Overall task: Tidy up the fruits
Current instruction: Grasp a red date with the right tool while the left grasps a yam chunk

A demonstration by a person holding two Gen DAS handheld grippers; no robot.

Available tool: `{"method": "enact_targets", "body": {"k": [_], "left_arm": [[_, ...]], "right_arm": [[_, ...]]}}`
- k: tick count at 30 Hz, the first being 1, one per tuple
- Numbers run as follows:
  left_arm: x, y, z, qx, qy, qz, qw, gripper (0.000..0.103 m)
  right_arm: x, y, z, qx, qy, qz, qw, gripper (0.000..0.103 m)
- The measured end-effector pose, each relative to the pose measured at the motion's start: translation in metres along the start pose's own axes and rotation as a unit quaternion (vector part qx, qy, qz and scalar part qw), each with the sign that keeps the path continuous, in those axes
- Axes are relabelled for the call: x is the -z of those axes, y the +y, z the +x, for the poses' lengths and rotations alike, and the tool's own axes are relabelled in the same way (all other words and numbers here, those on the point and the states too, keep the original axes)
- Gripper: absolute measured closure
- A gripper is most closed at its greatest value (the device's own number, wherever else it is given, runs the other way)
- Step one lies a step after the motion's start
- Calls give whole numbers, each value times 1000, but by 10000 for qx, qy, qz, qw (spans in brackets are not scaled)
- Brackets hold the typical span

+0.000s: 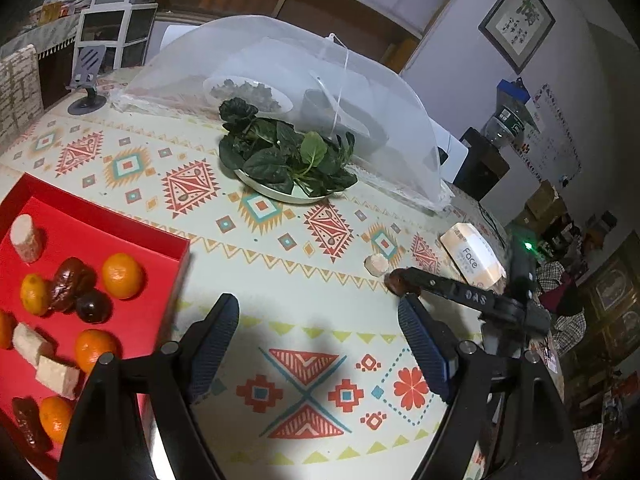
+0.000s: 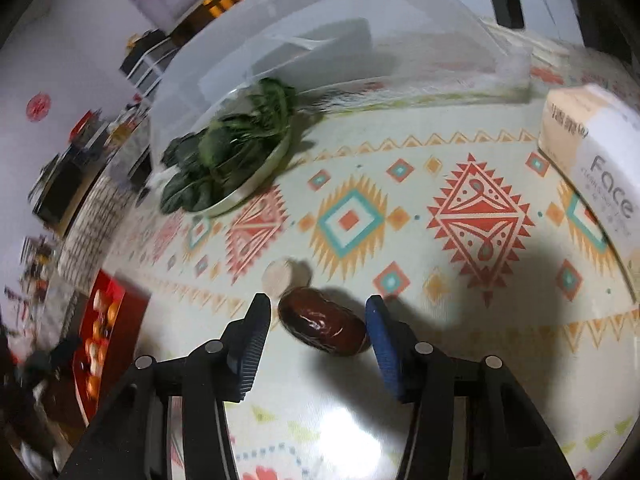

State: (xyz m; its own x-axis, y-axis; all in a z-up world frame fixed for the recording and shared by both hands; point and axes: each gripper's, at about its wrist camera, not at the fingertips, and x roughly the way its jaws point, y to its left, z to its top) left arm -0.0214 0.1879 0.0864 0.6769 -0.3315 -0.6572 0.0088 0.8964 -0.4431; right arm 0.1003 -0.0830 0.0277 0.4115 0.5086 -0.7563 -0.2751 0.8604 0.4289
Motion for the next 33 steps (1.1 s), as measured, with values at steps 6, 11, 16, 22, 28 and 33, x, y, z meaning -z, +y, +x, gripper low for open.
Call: {"method": "enact_targets", "body": {"k": [6,11,16,22,28,33], "left_arm": [[1,-13,10,51,82,119,9999,22],[-2,-19,17,1,92,140,9999,22],[-4,-28,43,-91,215,275,9993,22],[-4,-50,93,-193,434,655,9967,22],[-4,-80,143,-395,591,1193,9903,31],[-5,-93,168,-473,643,1286,9885,38]], "right_arm": [[6,17,5,271,-71,-477,9985,49],[17,20,12,425,-121,-595,9973,51],[20,12,2,418,-269,-383,9980,71],[27,-11,-32,334,-586,-48,9977,71],[26,-27,-40,171,-675,195,9974,71],[26,-29,-45,21,-715,252,9971,72]]}}
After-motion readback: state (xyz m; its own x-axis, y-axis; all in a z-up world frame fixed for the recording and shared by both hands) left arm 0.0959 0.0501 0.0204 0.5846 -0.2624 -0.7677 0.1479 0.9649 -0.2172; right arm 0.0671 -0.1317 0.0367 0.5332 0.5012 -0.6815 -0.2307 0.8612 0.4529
